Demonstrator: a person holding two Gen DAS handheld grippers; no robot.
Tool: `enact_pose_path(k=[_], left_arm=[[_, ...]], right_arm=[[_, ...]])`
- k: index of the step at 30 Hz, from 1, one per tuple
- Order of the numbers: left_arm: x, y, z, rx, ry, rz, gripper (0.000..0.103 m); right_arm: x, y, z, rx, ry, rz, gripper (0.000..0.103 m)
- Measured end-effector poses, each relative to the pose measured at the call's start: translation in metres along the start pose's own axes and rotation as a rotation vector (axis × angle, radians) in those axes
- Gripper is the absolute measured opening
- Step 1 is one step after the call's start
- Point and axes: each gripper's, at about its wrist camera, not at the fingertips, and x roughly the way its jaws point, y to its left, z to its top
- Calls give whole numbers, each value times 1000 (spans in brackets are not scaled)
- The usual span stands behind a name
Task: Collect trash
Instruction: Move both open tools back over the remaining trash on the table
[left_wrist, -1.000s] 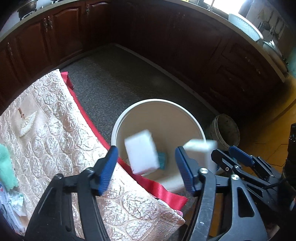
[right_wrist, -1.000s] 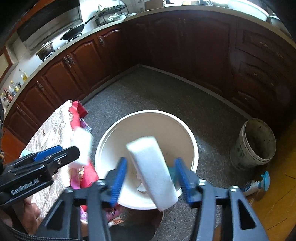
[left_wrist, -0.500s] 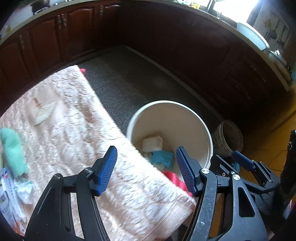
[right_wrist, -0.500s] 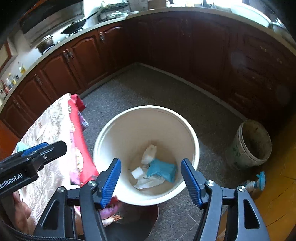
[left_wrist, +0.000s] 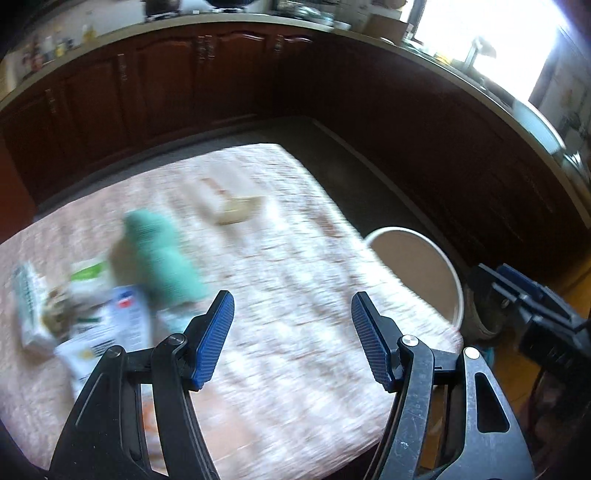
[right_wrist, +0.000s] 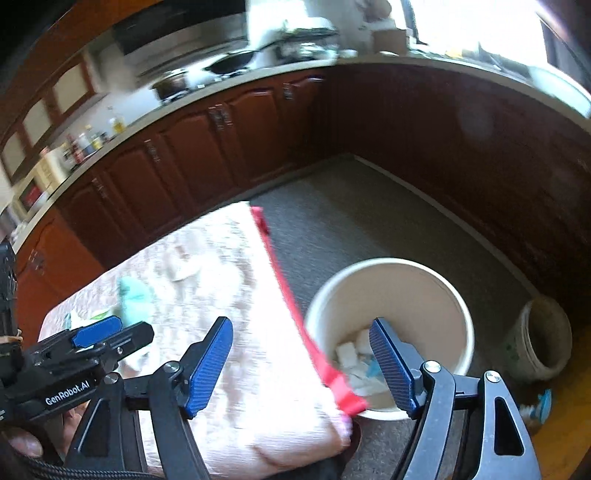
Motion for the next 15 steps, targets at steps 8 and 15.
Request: enact_pose_path(k=[8,15], left_arm=[[-44,78,-22,-72,-41,87,65],[-65,130,-46,-128,-61,141,65]], right_arm=[[12,83,-9,-98,40,160,75],[28,141,-26,-193,91,212,75]])
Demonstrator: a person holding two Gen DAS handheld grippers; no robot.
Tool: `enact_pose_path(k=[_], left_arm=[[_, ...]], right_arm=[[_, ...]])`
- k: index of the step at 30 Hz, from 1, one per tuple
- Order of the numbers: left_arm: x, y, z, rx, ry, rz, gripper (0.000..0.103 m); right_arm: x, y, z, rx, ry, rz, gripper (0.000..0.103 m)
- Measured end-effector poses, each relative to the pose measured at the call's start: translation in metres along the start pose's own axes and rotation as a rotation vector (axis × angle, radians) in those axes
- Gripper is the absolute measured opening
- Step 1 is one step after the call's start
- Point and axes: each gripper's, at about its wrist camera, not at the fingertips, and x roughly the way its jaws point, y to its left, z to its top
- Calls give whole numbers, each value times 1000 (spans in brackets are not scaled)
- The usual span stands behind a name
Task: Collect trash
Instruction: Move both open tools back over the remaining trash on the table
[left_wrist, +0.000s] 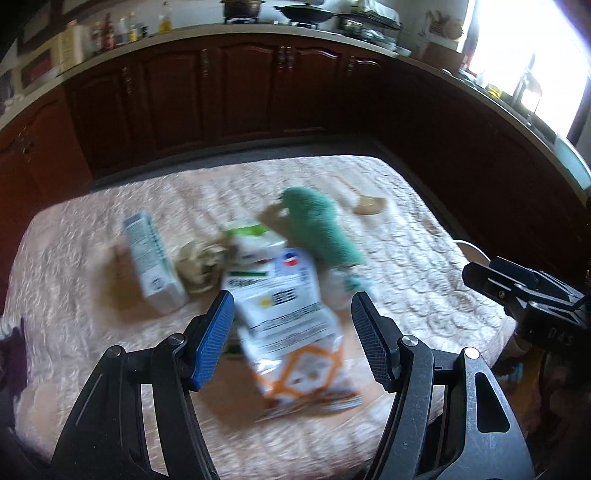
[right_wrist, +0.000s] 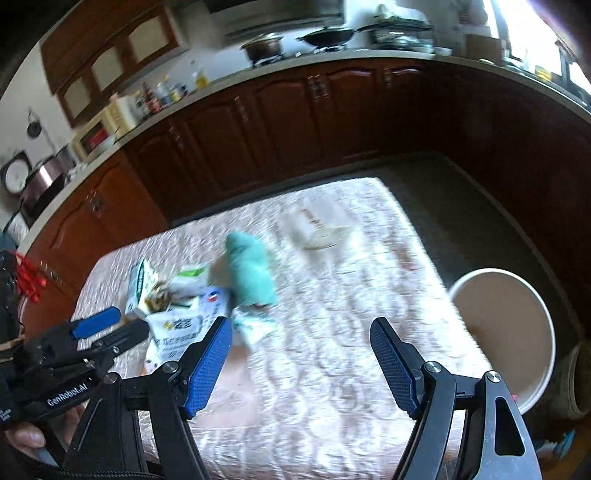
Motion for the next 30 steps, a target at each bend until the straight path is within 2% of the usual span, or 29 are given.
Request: enact_pose_path(k=[6,12,20,30], left_arm=[[-2,37,-12,-64,-1,54,65],[4,61,-19,-116,18,56,65],[15,65,-26,-160,71,16,65],[22,59,-26,-152,94,10,65]], right_arm=[[26,28,0,-63,51,6,75],[44,43,-2,-92,84,8,75],[58,56,-4,-127,122,6,75],[62,54,-4,-131,130,-7,75]])
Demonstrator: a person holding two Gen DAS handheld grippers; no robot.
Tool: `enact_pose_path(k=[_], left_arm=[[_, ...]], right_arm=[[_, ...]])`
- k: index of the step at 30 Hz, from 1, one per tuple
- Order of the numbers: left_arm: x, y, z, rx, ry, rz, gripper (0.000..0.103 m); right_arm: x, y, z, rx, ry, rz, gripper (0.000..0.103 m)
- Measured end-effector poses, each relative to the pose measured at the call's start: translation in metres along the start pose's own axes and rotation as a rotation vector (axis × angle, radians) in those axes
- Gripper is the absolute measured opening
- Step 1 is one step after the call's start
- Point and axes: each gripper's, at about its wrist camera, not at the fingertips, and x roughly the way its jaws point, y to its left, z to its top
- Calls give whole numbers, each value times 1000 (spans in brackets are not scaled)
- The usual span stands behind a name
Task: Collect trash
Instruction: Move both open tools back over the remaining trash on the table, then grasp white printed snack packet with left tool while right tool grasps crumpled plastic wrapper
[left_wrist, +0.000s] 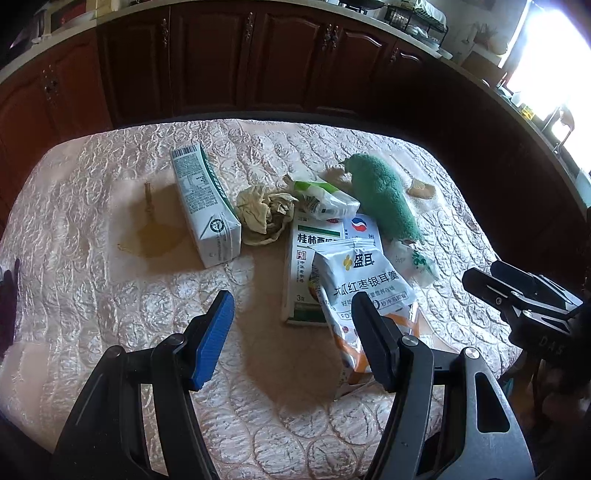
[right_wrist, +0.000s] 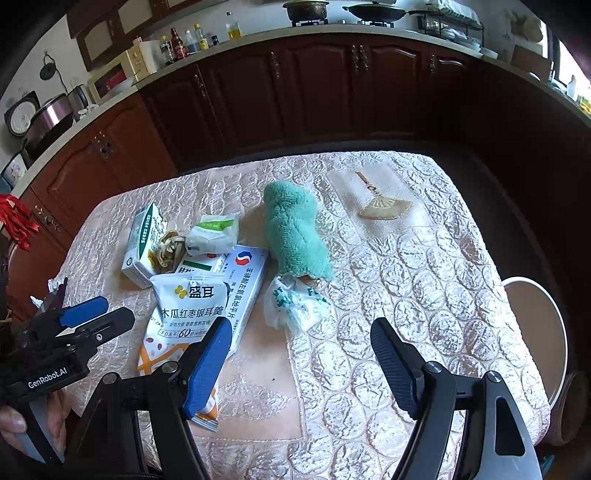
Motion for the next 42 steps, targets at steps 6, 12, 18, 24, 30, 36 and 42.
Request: enact_pose_path(k=[6,12,18,24,30,36,42], left_arm=[[3,-1,-2,-5,21,-13,65],[3,-3,-1,-19,28,-35,65],[9,-5,-3,-33,49,-63,65],[24,-9,-6,-50,95,-96,65],[38,-15,-7,-51,130,-116,65],[49,-19,-7,-56,159,-128,65],[57,-27,-10,-24,180,-136,59]], right_arm=[[1,-1,0,5,3,8,75],[3,-3,-1,17,7,16,75],[3,-7,-1,13,6,-3,76],[9,-18,1,30,29,-17,77],[28,-17,6,19,70,24,77],[64,-18,13,69,118,101,77],[78,-19,4,93,149,179,41]])
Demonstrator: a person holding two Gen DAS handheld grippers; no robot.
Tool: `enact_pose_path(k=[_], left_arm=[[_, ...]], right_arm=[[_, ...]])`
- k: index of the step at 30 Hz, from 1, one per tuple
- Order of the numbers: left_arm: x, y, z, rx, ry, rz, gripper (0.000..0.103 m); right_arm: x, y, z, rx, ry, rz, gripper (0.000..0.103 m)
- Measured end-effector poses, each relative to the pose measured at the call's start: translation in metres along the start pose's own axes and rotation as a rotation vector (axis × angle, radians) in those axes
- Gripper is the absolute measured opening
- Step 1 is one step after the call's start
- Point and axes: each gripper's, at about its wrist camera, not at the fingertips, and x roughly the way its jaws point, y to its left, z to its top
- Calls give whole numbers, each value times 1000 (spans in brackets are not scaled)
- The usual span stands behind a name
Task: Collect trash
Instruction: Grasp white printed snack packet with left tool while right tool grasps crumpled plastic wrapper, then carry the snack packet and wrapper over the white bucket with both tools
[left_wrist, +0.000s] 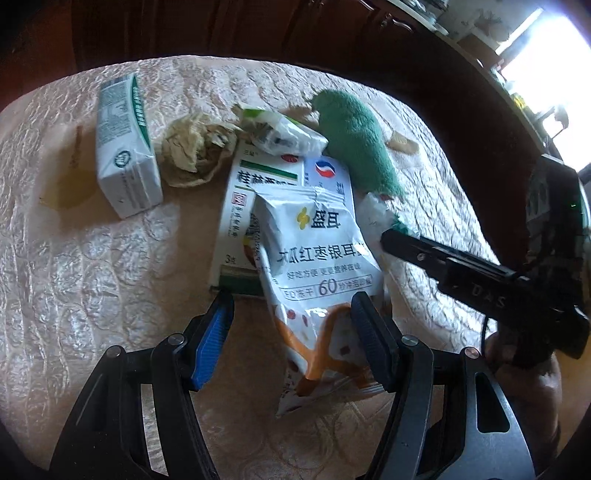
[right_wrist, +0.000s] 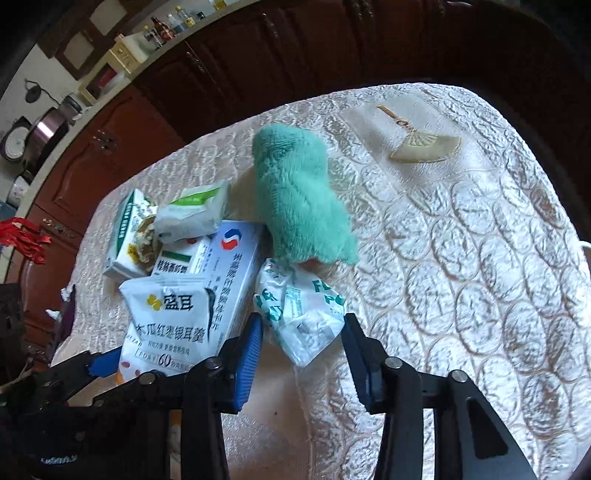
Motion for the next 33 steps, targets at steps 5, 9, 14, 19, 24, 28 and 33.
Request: enact_pose_path(k=[5,9,14,19,24,28,33], left_arm=[[-6,-11,-5,56,-32,18,20],[-29,-14,-7,67,-84,4,11],[-56,-23,-9,113,-150,5,8],[-72,-31,-9,127,-185,0,7],[-79,-46,-2,146,-215,-10,7],[-83,-55,1,157,-224,-17,7],[-85,-71,5,184,-238,-22,7]], right_arm=[[-25,-5,-8,15,-64,15,37],[-51,2,-12,-40,-111,-46,37],[-77,10,-18,-72,-170,-97,37],[-96,11,-21,-88,-198,-126,37],[-111,7,-26,-103,-227,-181,37],[-122,2,-29,-87,-241,-185,37],[-135,-6,-33,-71,-259,-199,37]])
